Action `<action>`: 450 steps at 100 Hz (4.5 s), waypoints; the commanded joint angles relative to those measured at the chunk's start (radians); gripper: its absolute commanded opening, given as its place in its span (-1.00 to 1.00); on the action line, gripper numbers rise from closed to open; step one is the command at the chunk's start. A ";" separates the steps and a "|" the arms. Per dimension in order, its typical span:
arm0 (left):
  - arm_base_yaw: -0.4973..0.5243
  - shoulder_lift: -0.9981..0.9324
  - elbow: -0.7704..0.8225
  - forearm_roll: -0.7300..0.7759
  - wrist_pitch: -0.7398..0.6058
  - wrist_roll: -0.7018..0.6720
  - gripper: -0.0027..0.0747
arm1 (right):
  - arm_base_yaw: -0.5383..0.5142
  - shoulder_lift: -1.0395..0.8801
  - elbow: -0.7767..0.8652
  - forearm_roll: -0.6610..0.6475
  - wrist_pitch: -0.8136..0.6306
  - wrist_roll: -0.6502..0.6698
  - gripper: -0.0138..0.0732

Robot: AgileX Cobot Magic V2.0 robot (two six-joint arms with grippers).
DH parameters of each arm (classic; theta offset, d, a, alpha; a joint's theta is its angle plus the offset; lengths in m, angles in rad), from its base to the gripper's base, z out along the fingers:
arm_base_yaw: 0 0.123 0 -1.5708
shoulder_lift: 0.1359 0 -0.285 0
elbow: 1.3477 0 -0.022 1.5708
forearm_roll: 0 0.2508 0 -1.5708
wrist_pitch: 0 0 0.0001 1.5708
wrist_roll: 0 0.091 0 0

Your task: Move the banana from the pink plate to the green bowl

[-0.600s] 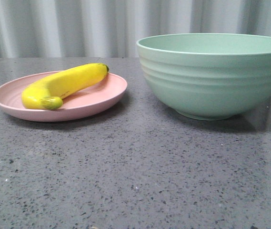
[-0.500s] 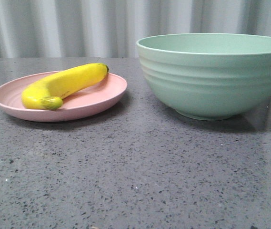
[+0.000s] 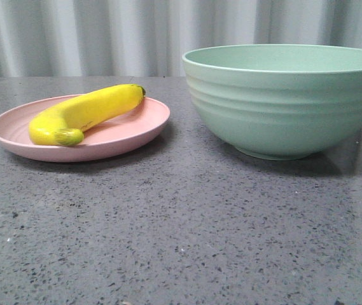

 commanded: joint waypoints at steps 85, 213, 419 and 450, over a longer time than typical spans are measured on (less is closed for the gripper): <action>0.005 -0.027 0.010 -0.022 -0.215 -0.007 -0.98 | -0.005 -0.018 0.023 -0.025 -0.093 -0.006 -0.82; 0.005 0.160 -0.257 -0.001 -0.261 -0.003 -0.98 | -0.003 0.099 -0.195 -0.025 -0.178 -0.006 -0.82; -0.492 0.991 -0.806 -0.073 0.001 -0.003 0.33 | -0.002 0.368 -0.339 0.072 -0.051 -0.006 -0.82; -0.569 1.284 -0.959 -0.073 0.101 -0.003 0.33 | -0.002 0.368 -0.339 0.072 -0.051 -0.006 -0.82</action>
